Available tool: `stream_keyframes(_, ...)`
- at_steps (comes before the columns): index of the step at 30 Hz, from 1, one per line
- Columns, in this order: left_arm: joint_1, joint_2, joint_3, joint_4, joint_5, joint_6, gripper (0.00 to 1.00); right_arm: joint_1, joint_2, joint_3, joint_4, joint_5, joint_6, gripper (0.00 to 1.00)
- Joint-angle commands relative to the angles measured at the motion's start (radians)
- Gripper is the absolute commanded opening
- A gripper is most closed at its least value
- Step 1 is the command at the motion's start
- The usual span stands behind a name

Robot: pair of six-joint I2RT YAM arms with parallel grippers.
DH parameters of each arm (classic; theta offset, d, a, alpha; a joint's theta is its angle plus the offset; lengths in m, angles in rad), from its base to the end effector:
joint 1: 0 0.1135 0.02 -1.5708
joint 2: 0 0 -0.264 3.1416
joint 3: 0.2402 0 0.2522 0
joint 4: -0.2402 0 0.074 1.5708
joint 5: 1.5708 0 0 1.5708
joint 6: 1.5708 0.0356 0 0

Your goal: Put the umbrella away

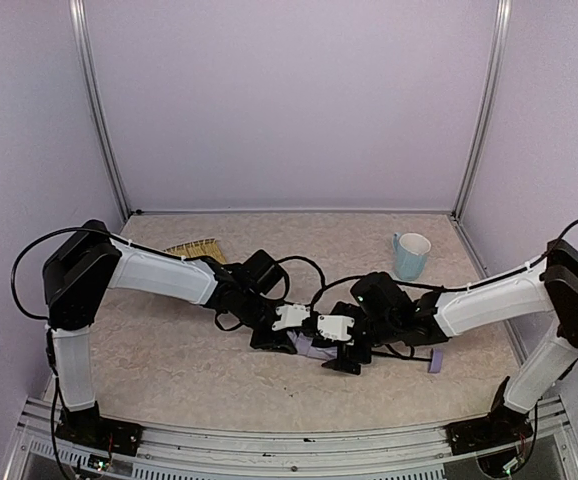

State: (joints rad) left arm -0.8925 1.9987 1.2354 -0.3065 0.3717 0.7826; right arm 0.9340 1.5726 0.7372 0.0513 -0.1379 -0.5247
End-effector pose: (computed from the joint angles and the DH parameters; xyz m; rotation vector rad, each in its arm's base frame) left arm 0.2406 -0.3192 0.1337 2.0270 1.6565 -0.5276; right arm 0.1784 0.2495 0.1589 -1.6325 1.7245 0.3607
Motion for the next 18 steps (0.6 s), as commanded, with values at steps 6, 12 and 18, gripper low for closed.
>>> stream_keyframes(6, 0.018, 0.052, -0.038, -0.162, 0.054, -0.012, 0.23, 0.052, 0.176, 0.076, -0.049, 0.168, -0.030, 0.73)
stream_keyframes(12, 0.040, 0.029, -0.049, -0.142, 0.108, -0.014, 0.23, 0.062, 0.189, 0.061, -0.070, 0.240, -0.026, 0.79)
stream_keyframes(18, 0.056, 0.041, -0.027, -0.162, 0.133, -0.014, 0.23, 0.047, -0.009, -0.061, 0.032, 0.101, -0.041, 0.86)
